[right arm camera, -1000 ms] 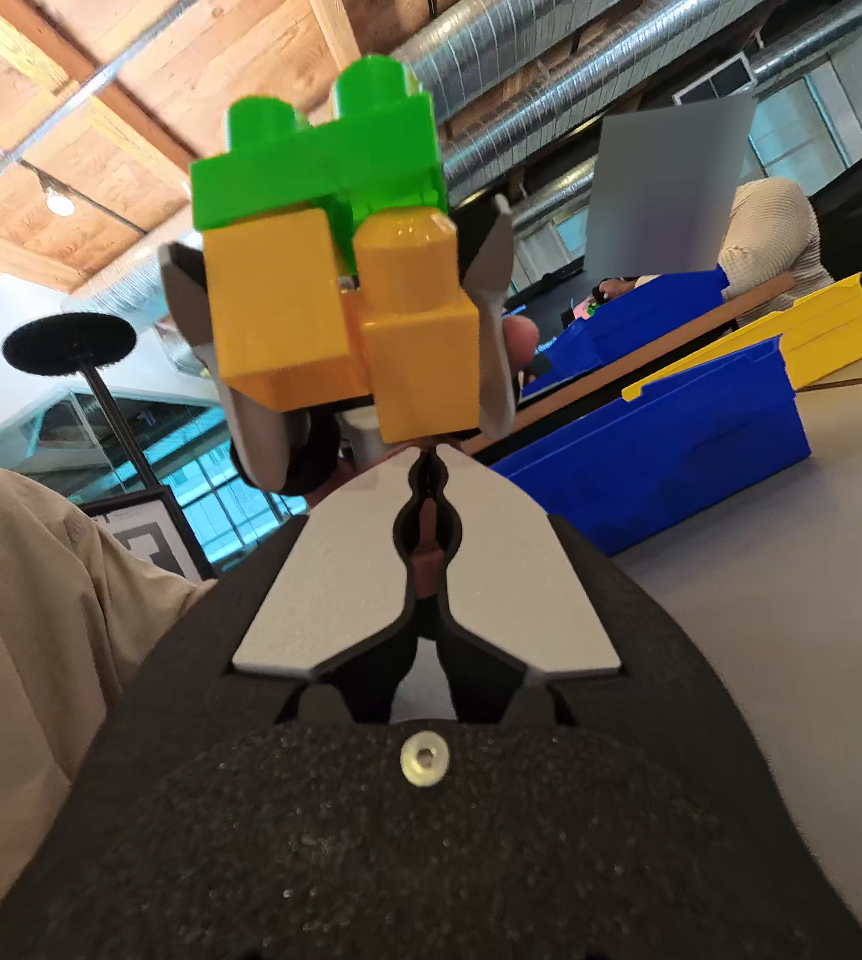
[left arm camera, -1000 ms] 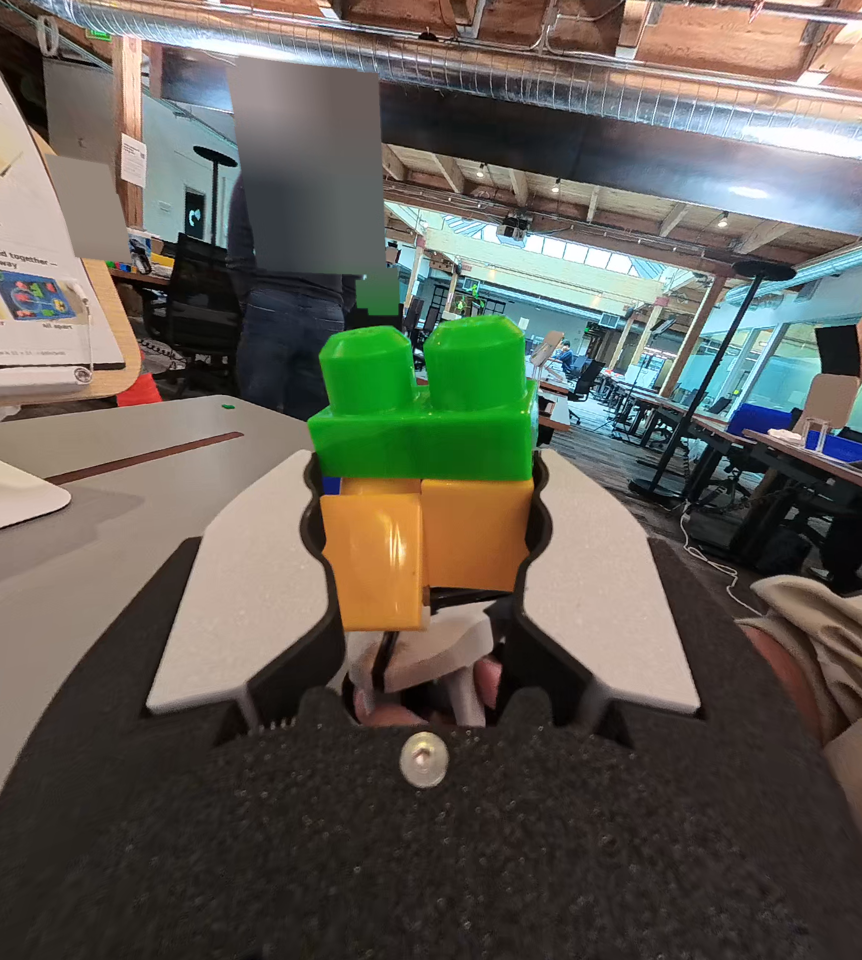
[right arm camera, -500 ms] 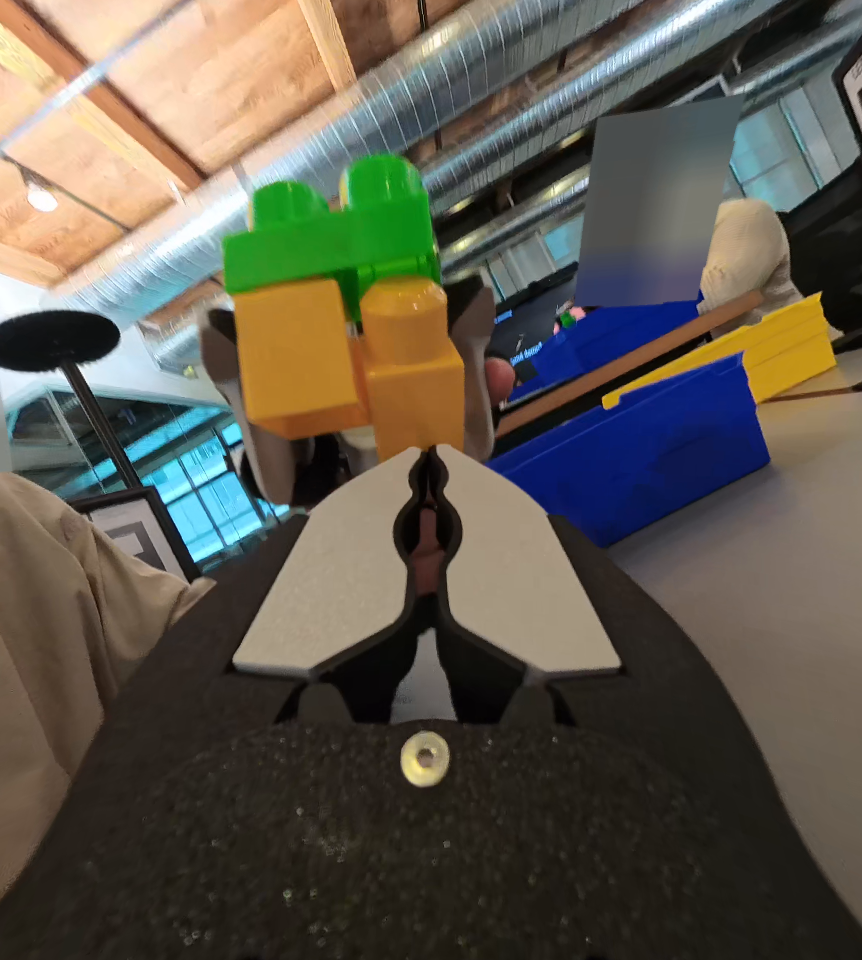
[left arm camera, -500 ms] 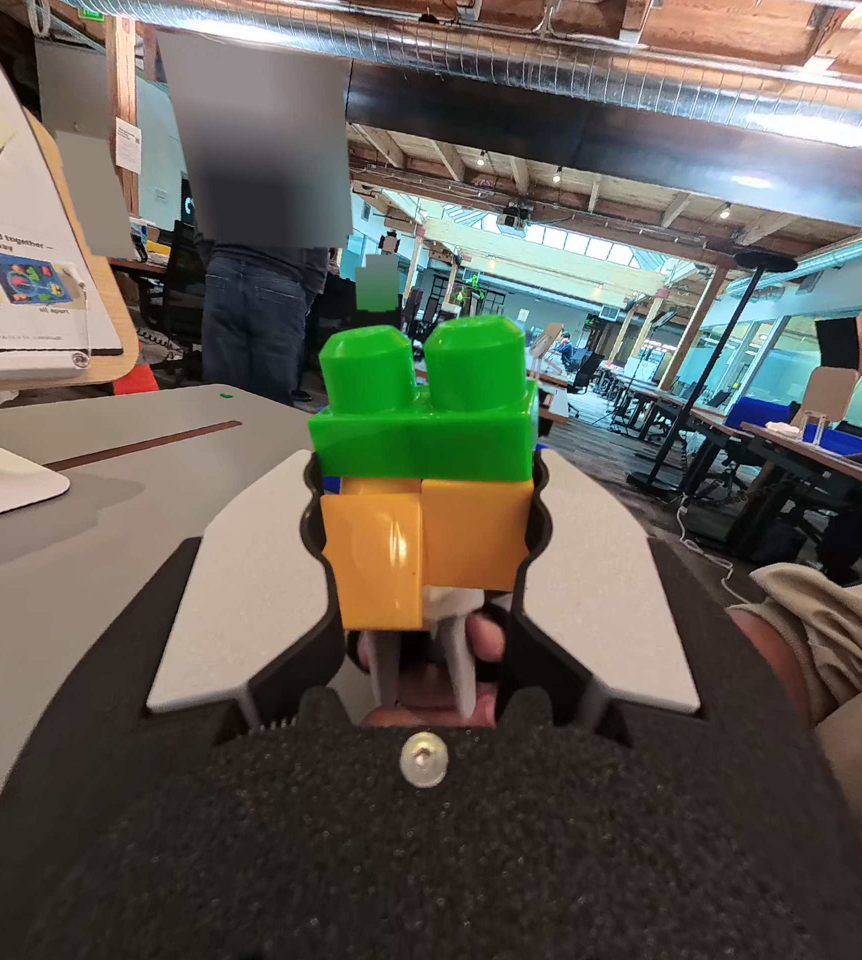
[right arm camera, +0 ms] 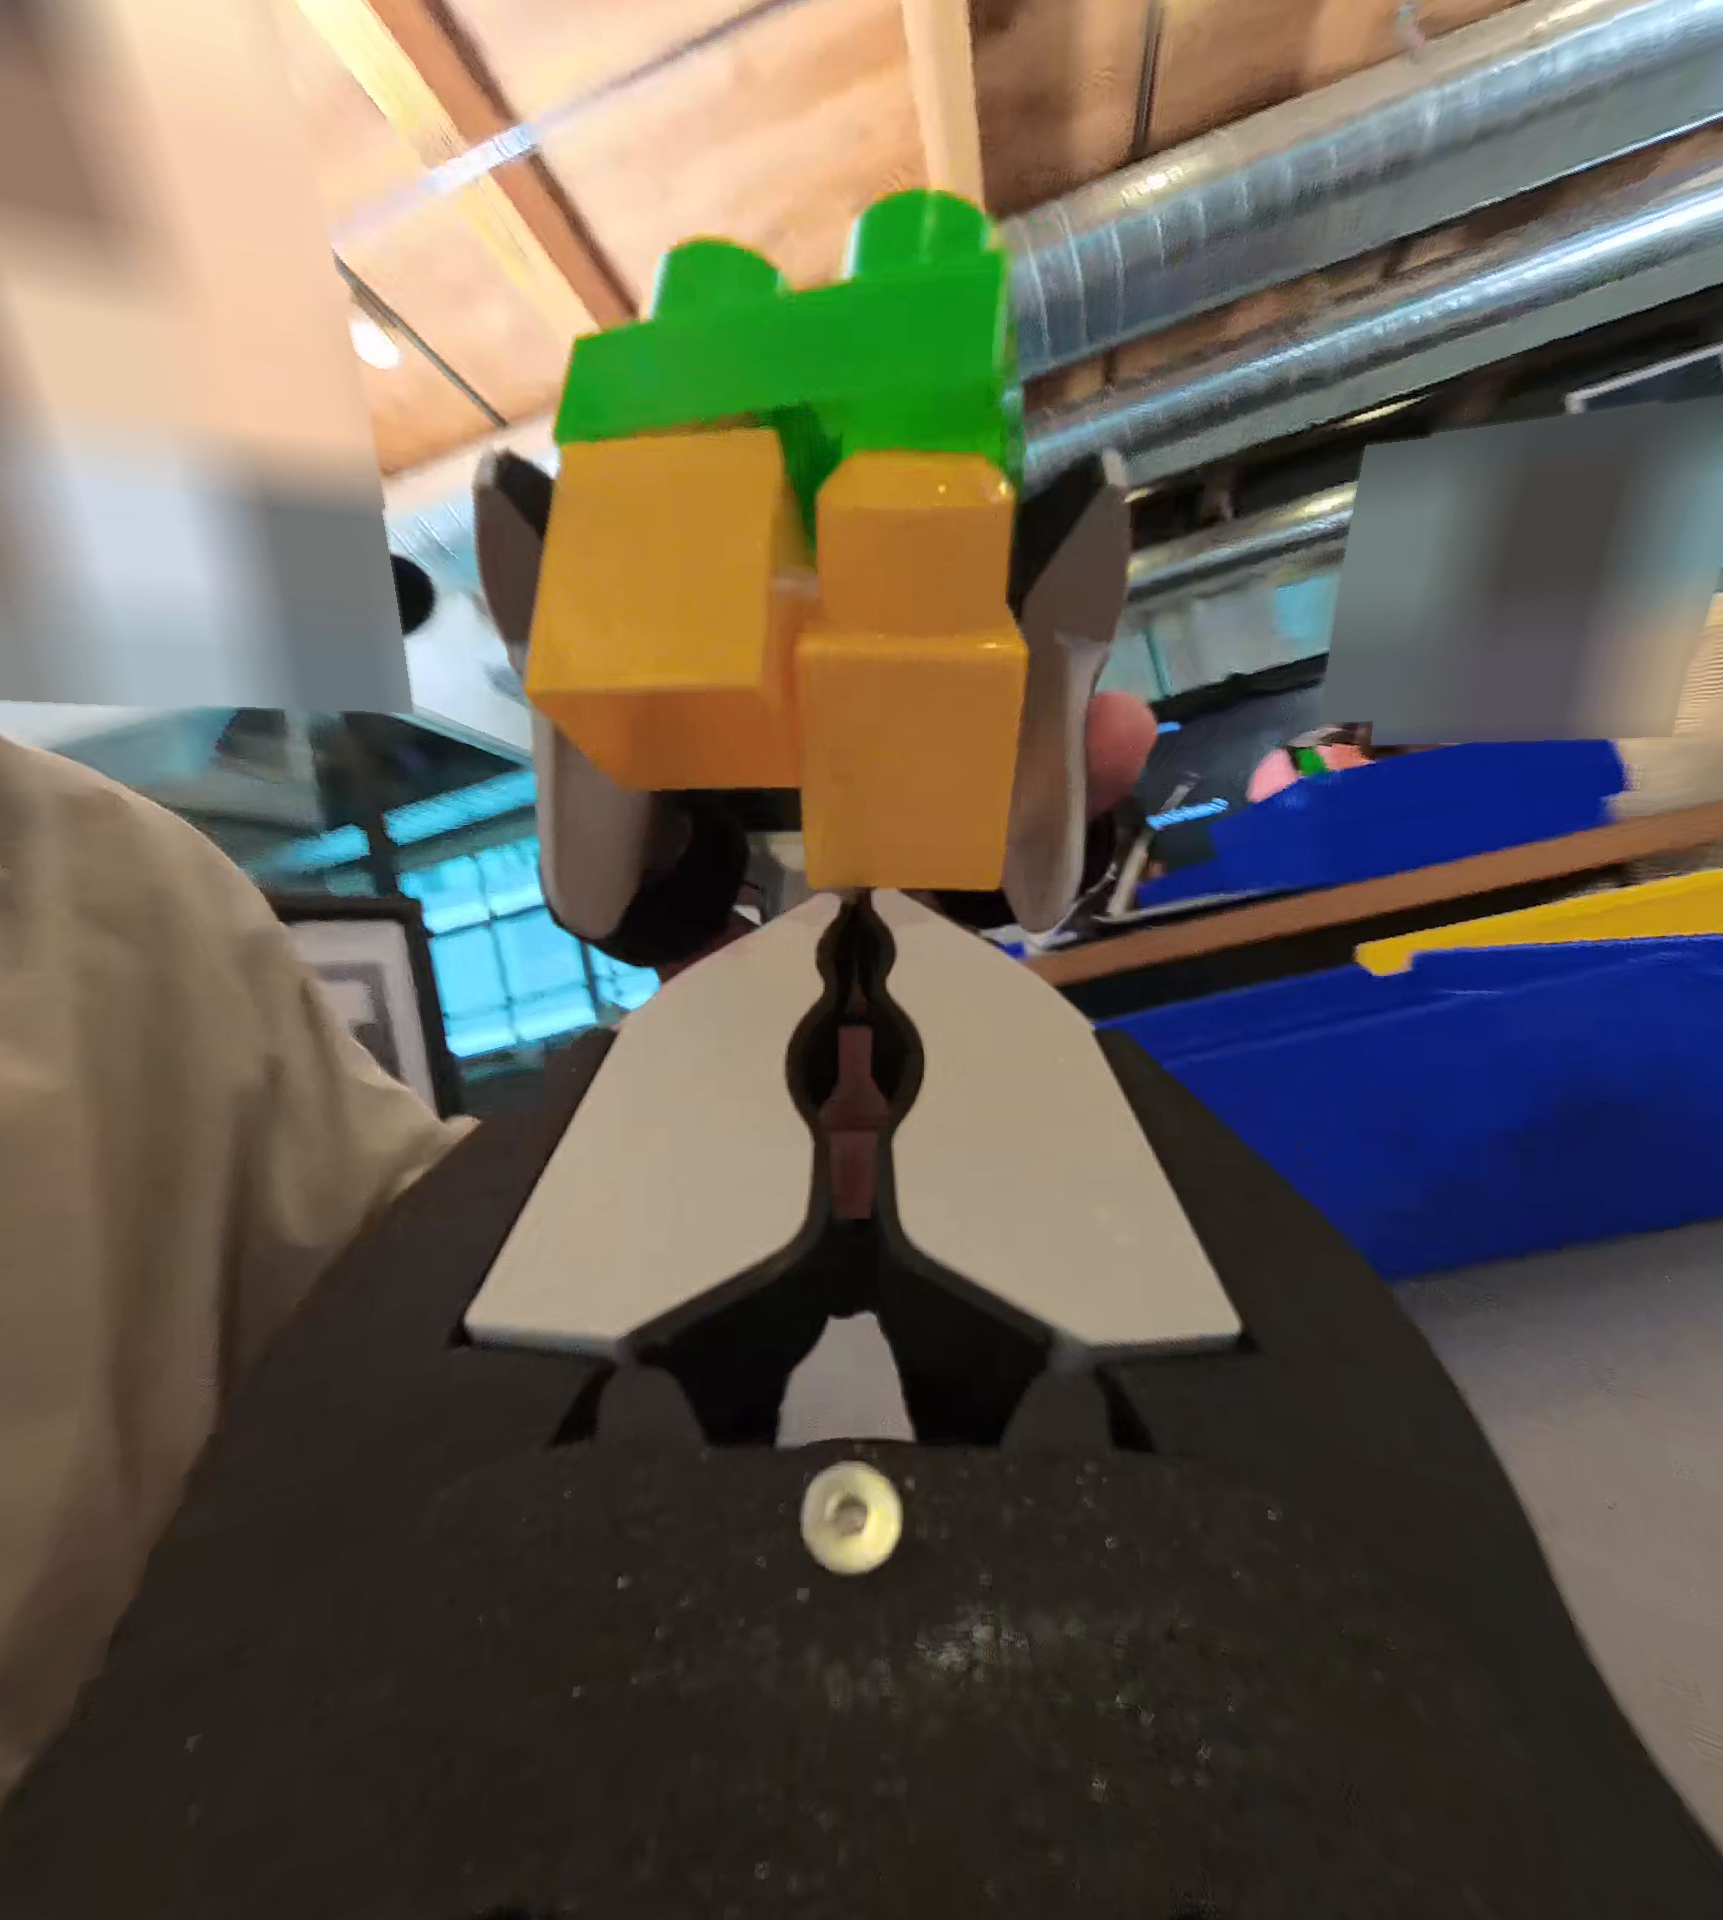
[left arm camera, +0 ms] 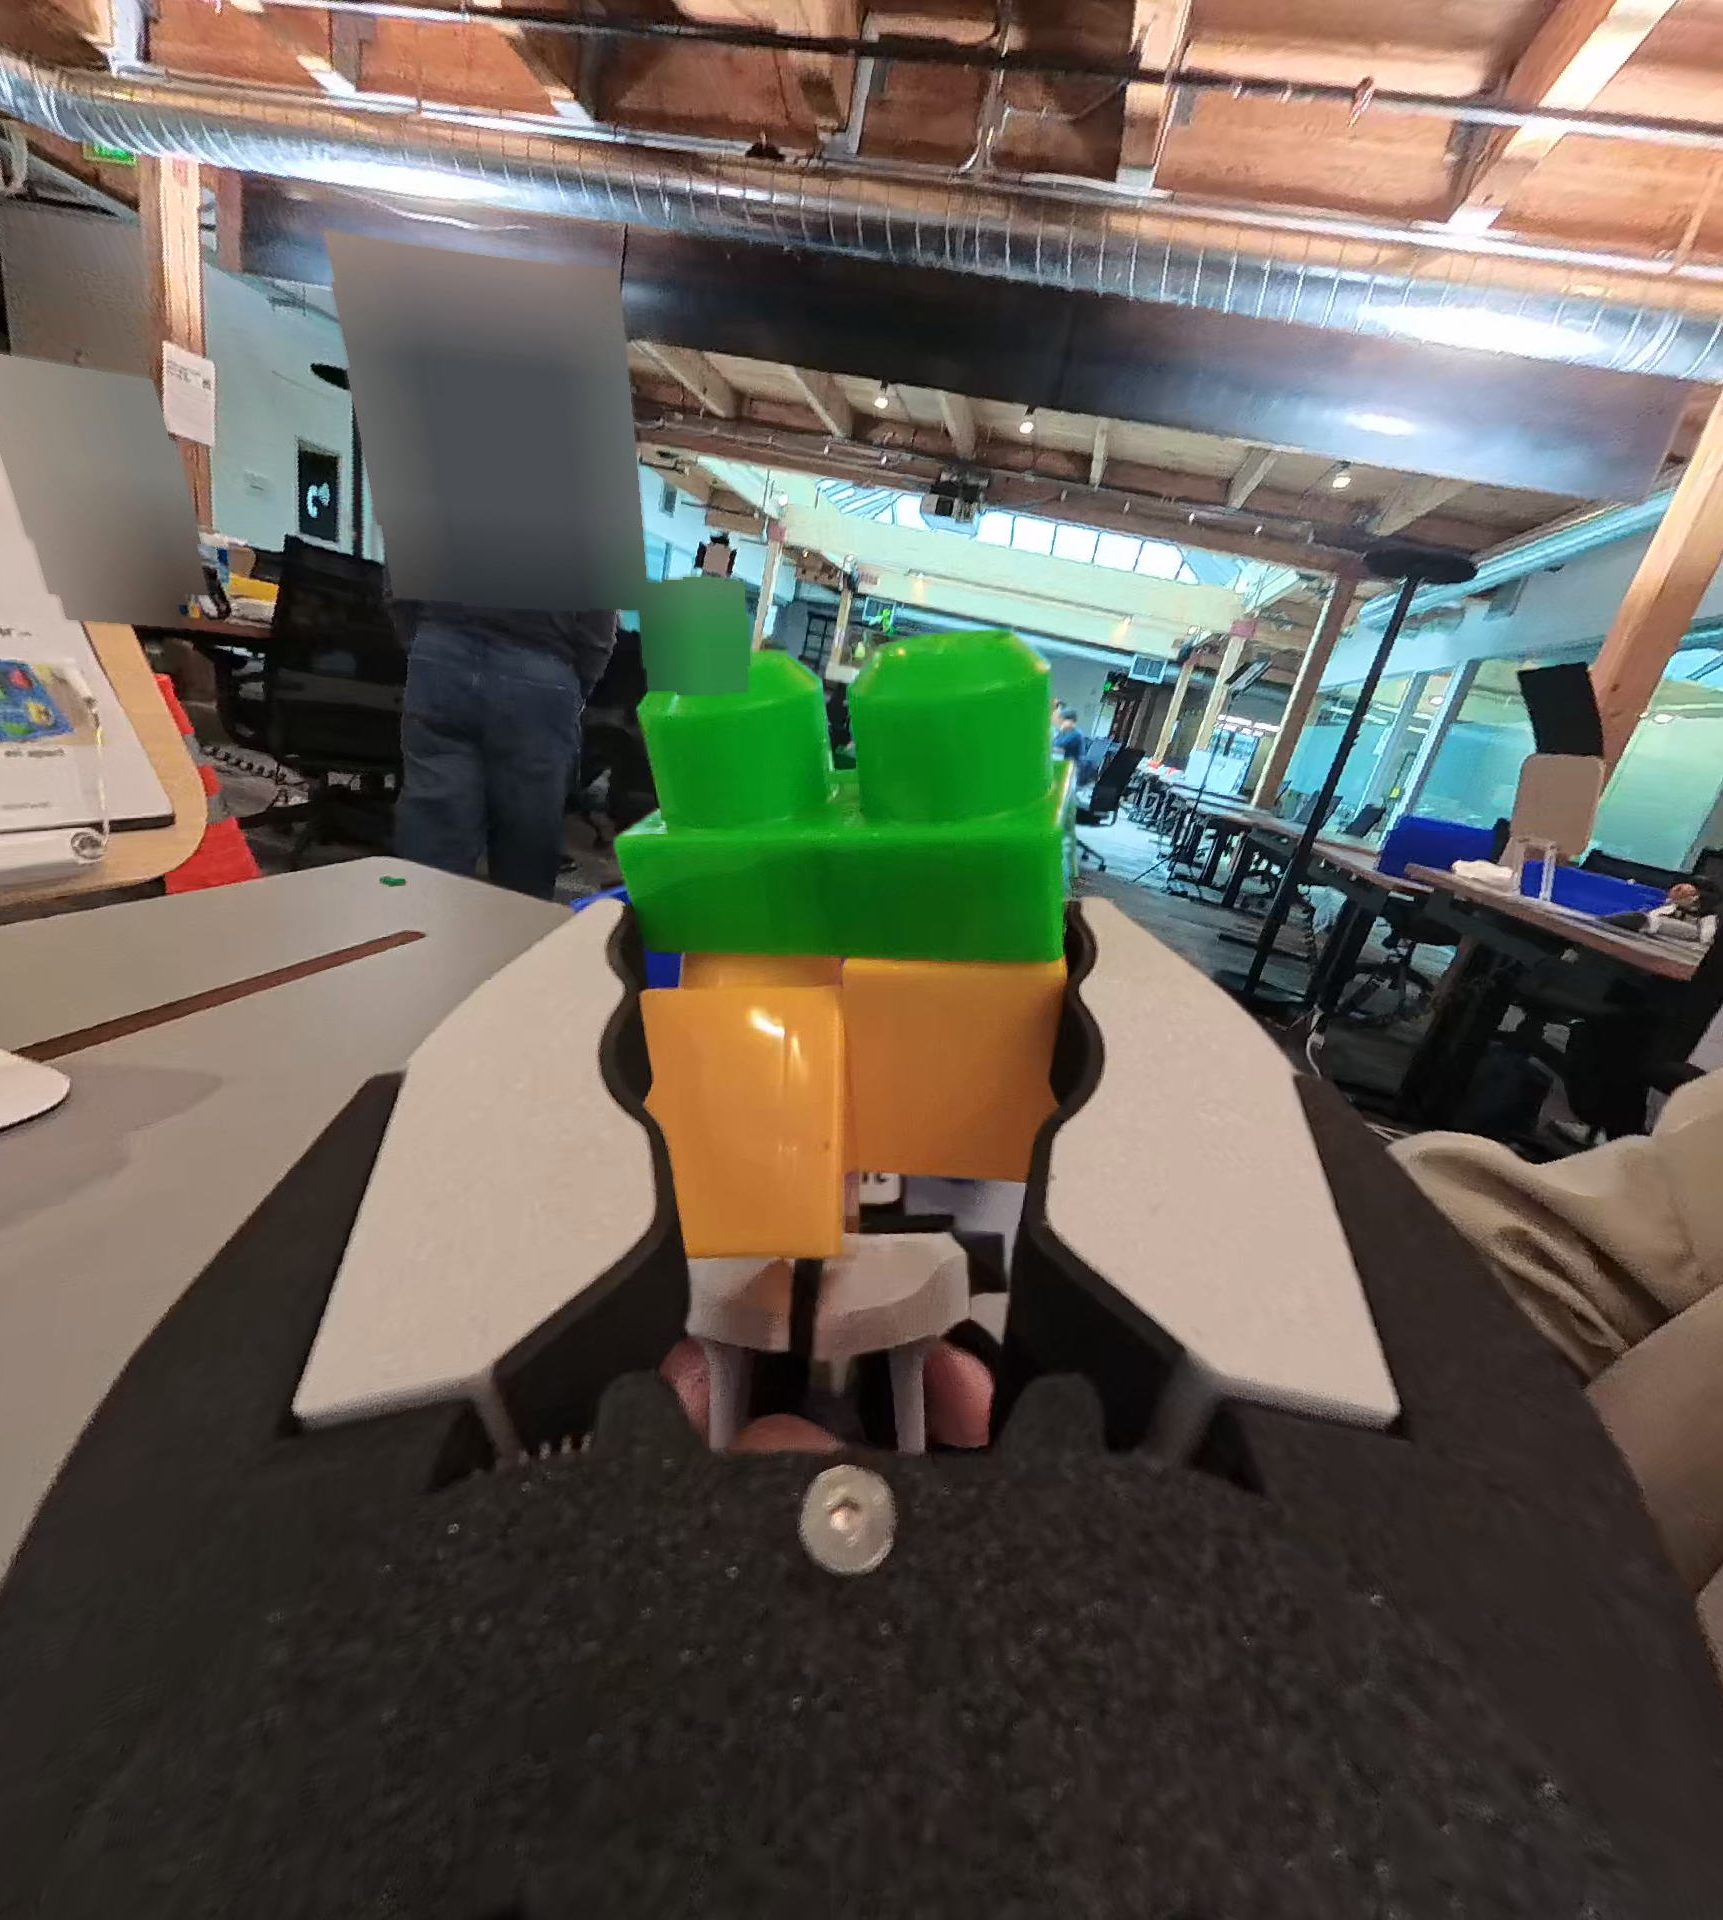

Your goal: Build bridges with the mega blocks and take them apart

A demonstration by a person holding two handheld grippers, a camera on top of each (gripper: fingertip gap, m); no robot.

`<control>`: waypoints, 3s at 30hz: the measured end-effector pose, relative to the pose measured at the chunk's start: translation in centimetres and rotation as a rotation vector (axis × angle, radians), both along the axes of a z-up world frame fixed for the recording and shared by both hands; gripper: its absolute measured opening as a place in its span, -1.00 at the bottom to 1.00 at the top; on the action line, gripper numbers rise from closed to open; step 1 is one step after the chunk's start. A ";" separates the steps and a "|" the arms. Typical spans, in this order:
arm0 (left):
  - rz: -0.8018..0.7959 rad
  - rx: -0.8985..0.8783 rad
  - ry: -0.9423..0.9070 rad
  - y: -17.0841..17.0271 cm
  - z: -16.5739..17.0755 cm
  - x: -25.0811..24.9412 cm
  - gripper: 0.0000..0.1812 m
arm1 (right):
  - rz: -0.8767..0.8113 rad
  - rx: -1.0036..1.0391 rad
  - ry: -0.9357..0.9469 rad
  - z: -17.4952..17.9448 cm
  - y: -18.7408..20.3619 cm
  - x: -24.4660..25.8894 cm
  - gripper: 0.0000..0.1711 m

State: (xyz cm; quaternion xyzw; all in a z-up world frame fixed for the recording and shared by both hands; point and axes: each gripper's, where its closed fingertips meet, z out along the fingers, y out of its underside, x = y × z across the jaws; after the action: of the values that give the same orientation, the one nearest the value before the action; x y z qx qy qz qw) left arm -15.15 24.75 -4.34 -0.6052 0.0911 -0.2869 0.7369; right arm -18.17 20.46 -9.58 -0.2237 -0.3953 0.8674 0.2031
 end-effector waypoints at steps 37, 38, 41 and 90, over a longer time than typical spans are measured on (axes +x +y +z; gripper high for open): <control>-0.058 -0.007 -0.125 -2.1 -0.8 -2.5 -0.18 | -0.061 -0.005 -0.043 -0.2 1.9 -0.1 -1.00; -0.052 -0.005 -0.134 -2.1 -0.8 -2.9 -0.18 | -0.065 0.007 -0.060 -0.4 1.9 -0.2 -1.00; -0.064 0.003 -0.160 -2.3 -0.5 -3.5 -0.18 | -0.062 0.009 -0.114 -0.8 2.0 -0.4 -1.00; 0.206 -0.071 0.542 -1.7 -7.9 0.1 -0.17 | 0.516 -0.321 -0.788 -1.3 -0.3 0.1 0.08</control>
State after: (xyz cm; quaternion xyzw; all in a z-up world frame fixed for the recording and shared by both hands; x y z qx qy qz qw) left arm -15.03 23.04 -12.19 -0.6914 0.2127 -0.0416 0.6892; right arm -18.07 20.14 -10.92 -0.4577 -0.3459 0.7890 -0.2198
